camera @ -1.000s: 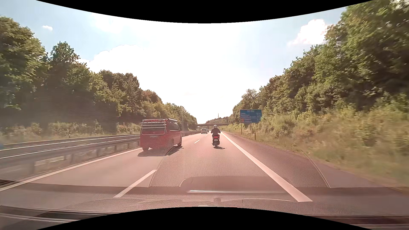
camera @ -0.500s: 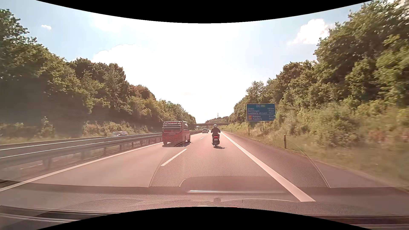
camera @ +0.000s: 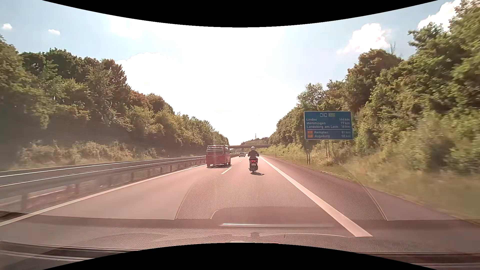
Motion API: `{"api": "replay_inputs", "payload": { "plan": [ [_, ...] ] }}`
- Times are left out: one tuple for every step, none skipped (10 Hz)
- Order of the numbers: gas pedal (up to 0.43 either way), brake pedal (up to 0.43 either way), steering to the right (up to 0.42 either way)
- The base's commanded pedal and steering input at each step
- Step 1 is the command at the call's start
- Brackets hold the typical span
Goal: Follow the waypoints while adhering to traffic rules and regulations
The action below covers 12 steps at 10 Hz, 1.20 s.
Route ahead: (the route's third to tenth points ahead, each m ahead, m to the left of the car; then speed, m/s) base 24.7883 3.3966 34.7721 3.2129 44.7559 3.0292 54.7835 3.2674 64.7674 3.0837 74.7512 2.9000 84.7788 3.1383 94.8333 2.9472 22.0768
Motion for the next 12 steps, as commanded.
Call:
{"api": "replay_inputs", "payload": {
  "plan": [
    [0.157, 0.012, 0.002],
    [0.169, 0.012, 0.003],
    [0.189, 0.012, 0.003],
    [0.197, 0.012, 0.002],
    [0.220, 0.012, 0.001],
    [0.228, 0.012, 0.000],
    [0.228, 0.012, 0.000],
    [0.240, 0.012, 0.000],
    [0.240, 0.012, 0.000],
    [0.240, 0.012, 0.000],
    [0.240, 0.012, 0.001],
    [0.240, 0.012, 0.004]
  ]
}}
